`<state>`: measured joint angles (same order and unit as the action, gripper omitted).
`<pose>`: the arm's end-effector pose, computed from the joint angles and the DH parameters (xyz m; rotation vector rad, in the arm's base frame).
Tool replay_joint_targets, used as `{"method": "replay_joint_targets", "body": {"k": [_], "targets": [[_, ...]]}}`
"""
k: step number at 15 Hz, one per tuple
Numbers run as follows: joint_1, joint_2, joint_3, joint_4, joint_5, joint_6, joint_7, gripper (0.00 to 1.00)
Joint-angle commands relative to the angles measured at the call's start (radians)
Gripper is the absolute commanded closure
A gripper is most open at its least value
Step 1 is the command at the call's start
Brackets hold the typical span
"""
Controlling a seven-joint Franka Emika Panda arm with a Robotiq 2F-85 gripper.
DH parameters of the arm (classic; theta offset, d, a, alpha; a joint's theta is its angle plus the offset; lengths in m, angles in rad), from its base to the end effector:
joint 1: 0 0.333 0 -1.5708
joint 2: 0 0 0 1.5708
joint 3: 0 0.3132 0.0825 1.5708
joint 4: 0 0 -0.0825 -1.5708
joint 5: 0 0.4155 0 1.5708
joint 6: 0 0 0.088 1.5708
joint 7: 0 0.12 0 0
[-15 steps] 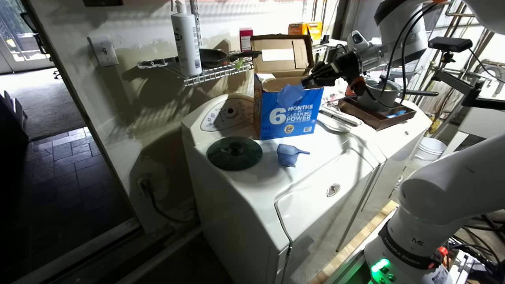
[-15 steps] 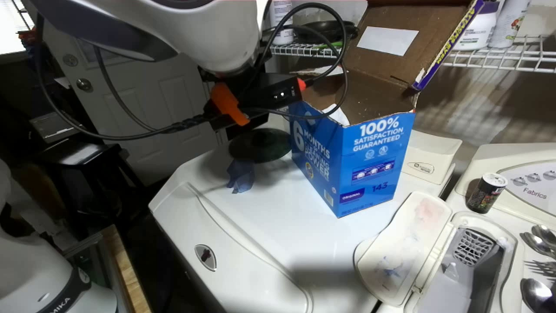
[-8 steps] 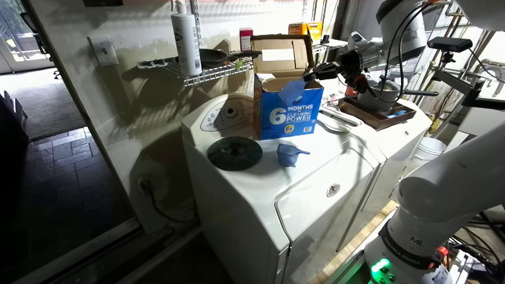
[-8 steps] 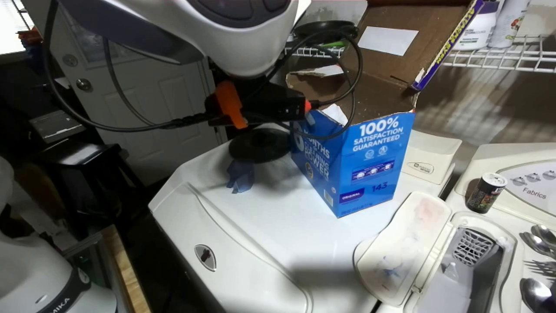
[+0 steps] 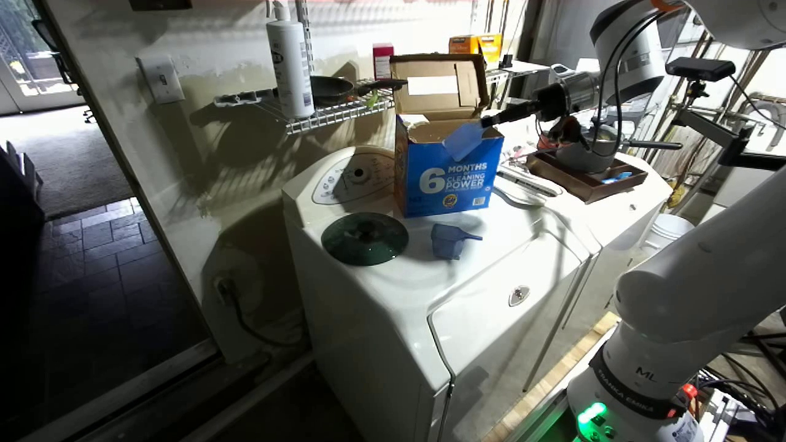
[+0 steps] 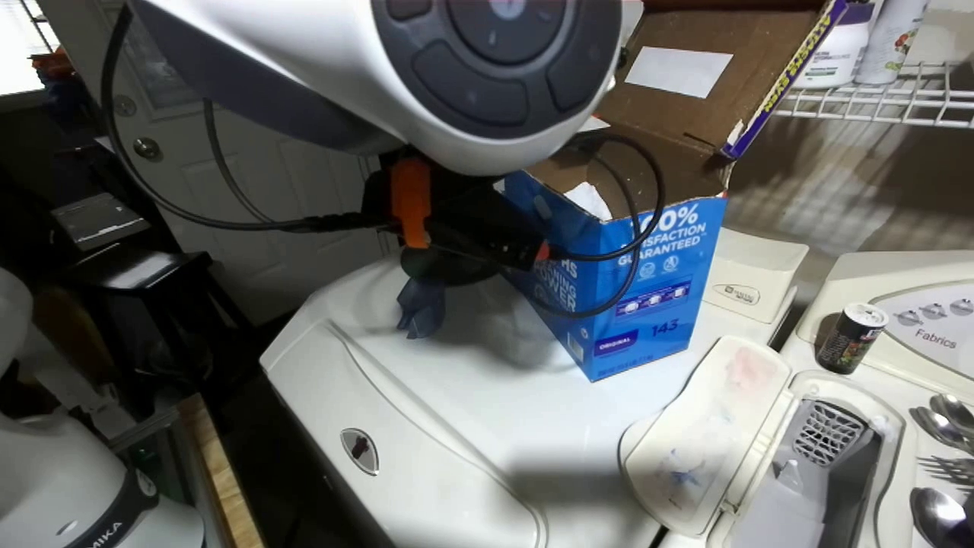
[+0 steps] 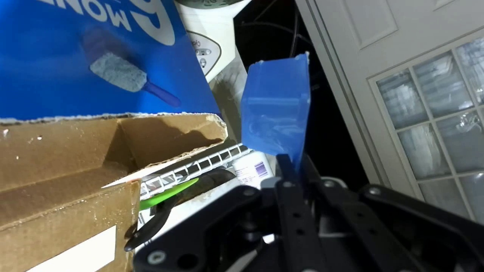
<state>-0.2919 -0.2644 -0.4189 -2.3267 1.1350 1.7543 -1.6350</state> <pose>0.4204 -0.2466 0.4431 -2.0612 -0.5332 -1.1548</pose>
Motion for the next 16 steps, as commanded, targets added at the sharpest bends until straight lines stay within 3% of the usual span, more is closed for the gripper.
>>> {"method": "replay_joint_targets", "body": {"k": [1, 16], "targets": [[-0.030, 0.069, -0.017, 0.051, 0.028, -0.121, 0.096, 0.98], [-0.138, 0.260, -0.066, 0.106, 0.081, -0.336, 0.364, 0.98]]}}
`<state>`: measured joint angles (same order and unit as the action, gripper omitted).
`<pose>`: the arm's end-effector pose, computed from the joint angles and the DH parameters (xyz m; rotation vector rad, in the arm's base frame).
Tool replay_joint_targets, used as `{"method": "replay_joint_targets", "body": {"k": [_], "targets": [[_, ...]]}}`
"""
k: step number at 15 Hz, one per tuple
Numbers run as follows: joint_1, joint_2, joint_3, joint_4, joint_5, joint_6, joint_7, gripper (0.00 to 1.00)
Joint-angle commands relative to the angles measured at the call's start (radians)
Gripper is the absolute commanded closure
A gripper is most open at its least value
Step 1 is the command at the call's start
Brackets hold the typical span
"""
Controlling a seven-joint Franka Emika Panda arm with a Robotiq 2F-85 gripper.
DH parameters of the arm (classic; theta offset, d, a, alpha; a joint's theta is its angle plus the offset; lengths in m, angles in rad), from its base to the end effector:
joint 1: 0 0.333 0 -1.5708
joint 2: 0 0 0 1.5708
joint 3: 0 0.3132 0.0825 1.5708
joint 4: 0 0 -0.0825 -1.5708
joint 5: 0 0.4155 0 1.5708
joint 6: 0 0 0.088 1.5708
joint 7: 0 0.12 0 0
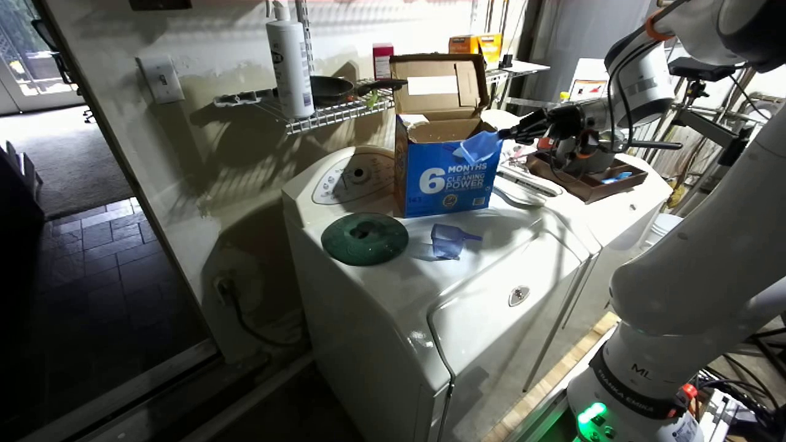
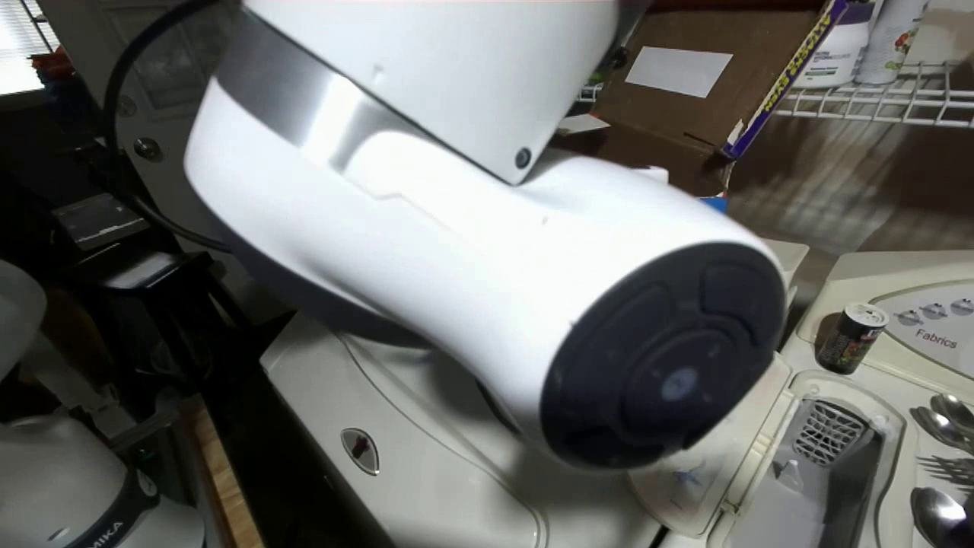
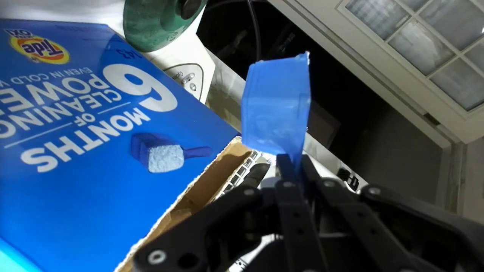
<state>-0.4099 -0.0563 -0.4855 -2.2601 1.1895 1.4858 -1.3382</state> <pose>0.3934 -0.3042 0.3870 -1.8846 -0.0553 -0.8770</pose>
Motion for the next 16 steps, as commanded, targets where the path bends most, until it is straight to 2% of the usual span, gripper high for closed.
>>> {"method": "replay_joint_targets", "body": {"k": [1, 4, 10, 16], "targets": [[-0.024, 0.062, 0.001, 0.042, 0.026, -0.076, 0.083, 0.98], [-0.041, 0.090, -0.003, 0.056, 0.024, -0.109, 0.146, 0.98], [-0.071, 0.122, -0.010, 0.064, 0.008, -0.068, 0.292, 0.98], [-0.091, 0.194, -0.013, 0.086, -0.016, -0.083, 0.397, 0.98]]}}
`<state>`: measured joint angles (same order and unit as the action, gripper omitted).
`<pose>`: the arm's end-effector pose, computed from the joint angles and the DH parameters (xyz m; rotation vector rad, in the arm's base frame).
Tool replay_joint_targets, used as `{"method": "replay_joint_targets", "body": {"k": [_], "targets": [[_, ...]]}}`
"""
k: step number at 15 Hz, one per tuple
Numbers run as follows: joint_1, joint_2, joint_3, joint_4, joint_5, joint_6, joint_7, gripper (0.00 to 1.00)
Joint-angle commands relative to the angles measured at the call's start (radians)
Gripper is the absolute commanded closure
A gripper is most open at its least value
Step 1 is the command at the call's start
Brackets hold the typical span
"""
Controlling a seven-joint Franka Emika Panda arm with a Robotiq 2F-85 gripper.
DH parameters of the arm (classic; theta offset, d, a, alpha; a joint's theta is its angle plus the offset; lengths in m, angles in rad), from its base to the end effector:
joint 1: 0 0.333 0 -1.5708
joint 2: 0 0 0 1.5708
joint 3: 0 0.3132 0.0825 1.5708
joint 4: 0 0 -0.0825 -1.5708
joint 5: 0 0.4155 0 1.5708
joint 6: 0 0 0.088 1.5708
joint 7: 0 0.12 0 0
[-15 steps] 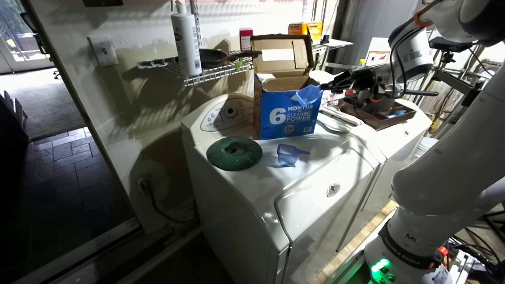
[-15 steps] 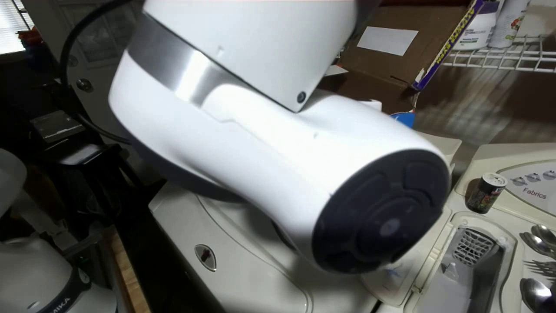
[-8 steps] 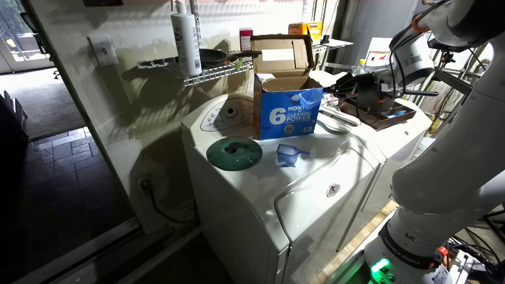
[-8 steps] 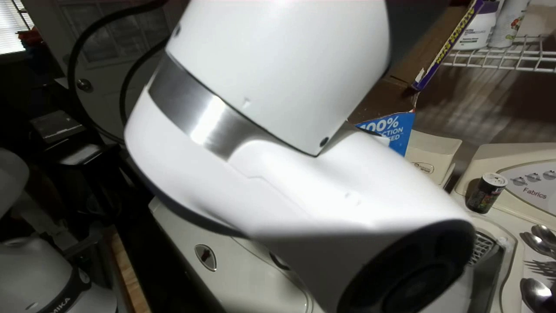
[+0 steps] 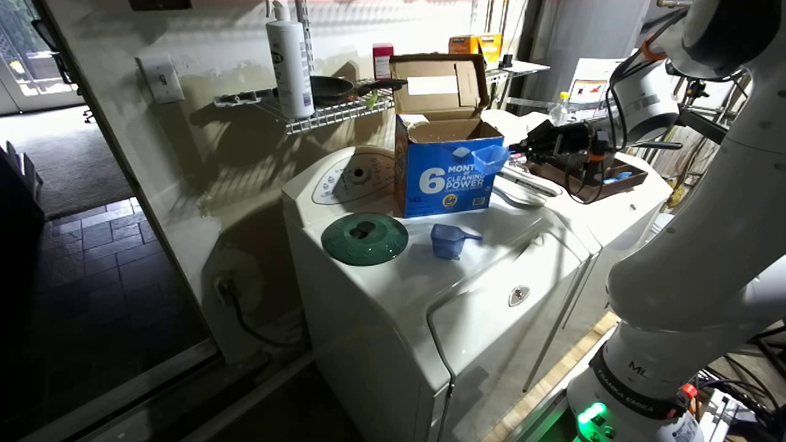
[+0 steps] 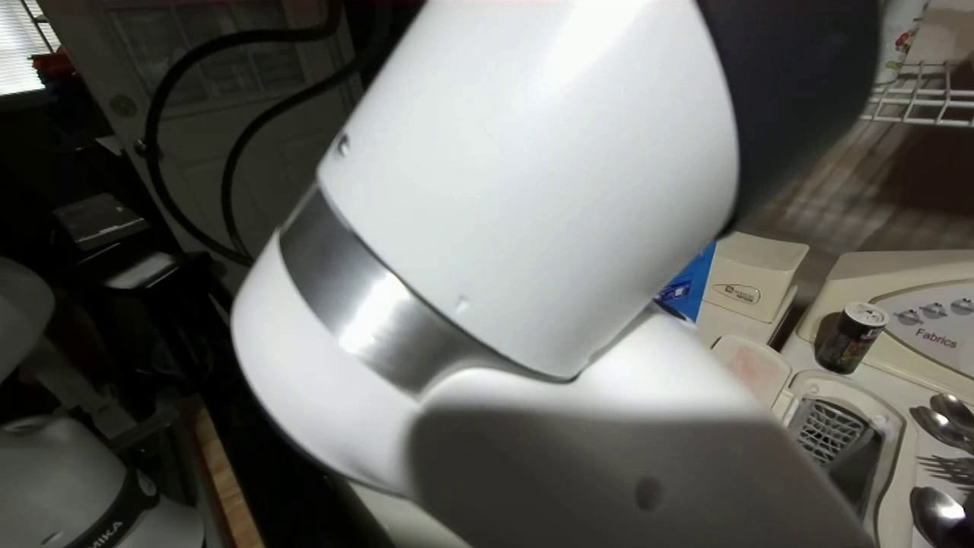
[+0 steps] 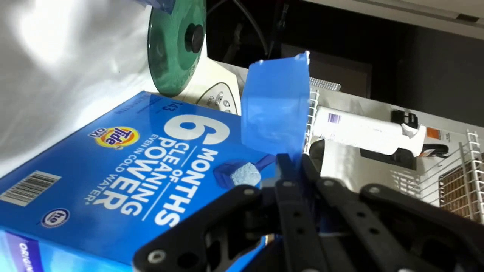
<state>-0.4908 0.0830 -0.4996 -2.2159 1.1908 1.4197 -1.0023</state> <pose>0.3731 -0.3435 0.3411 -1.7866 0.3717 -0.5888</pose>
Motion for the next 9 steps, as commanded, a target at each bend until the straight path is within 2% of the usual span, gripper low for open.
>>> {"method": "replay_joint_targets", "body": {"k": [1, 9], "targets": [[-0.009, 0.060, 0.002, 0.041, -0.022, -0.005, 0.075, 0.98], [0.001, 0.127, 0.016, 0.053, -0.133, 0.089, 0.097, 0.98]]}}
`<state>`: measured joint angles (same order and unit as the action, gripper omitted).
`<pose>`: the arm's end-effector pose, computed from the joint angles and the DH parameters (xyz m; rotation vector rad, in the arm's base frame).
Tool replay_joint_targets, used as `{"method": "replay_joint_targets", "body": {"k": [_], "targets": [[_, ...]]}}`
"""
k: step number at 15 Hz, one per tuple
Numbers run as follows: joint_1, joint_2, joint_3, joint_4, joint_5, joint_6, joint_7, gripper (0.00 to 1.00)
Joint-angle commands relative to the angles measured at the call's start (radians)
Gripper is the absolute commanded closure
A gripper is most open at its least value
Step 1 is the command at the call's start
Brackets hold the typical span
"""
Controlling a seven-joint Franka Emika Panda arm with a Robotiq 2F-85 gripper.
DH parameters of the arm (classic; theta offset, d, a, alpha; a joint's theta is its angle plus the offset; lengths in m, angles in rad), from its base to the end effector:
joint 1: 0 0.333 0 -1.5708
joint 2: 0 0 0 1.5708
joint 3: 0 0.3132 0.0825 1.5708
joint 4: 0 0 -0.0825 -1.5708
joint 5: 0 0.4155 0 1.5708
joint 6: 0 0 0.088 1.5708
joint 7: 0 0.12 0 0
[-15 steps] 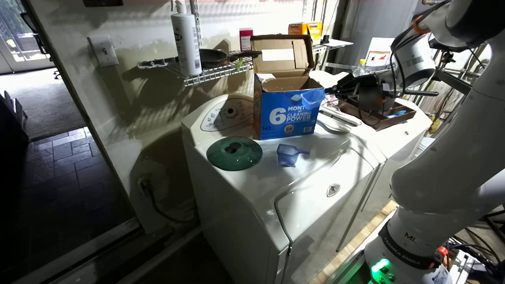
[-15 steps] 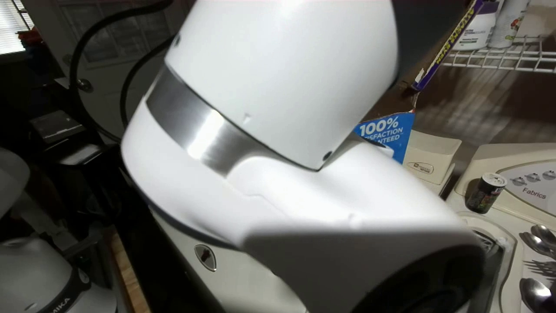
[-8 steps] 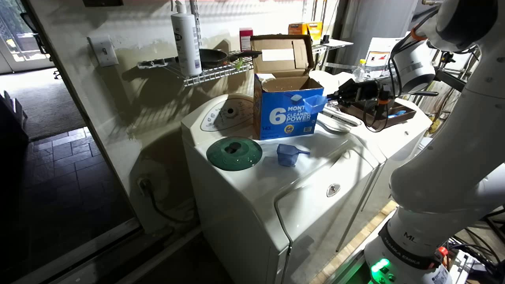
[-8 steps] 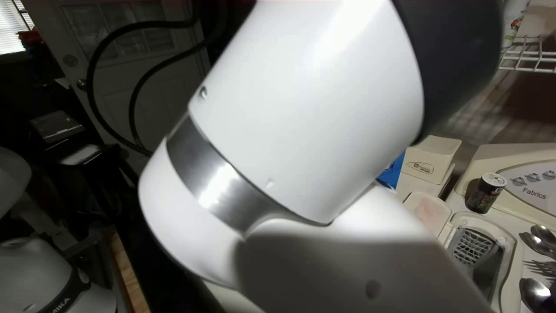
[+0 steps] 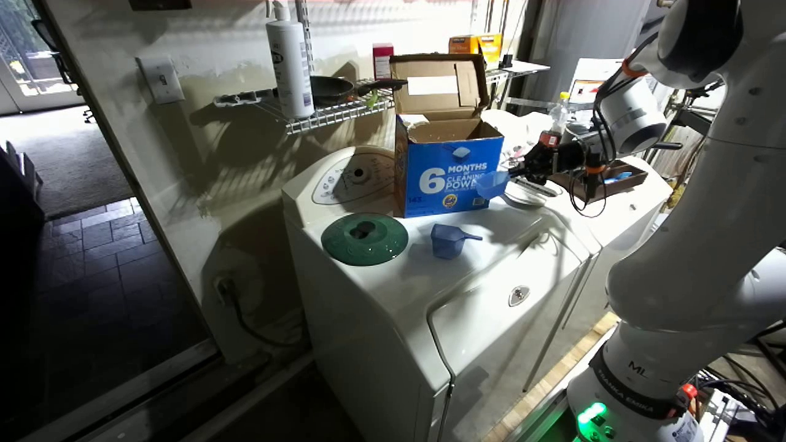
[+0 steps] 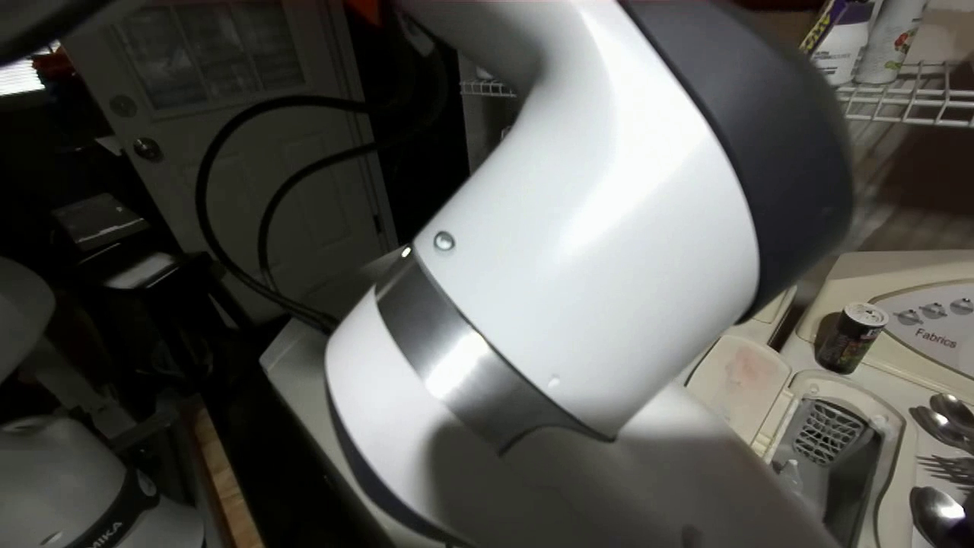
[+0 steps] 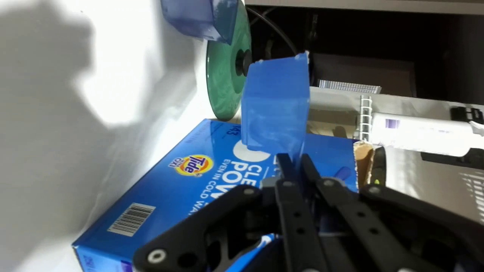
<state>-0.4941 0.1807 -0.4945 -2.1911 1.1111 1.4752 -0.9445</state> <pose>0.3699 -0.3529 0.2921 -1.8582 0.4887 -0.4241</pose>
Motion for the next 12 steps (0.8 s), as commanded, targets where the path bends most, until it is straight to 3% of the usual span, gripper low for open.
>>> {"method": "replay_joint_targets", "body": {"k": [1, 12], "targets": [[0.006, 0.031, 0.014, 0.025, -0.066, 0.052, 0.043, 0.98], [0.019, 0.095, 0.055, 0.024, -0.107, 0.241, 0.064, 0.98]]}}
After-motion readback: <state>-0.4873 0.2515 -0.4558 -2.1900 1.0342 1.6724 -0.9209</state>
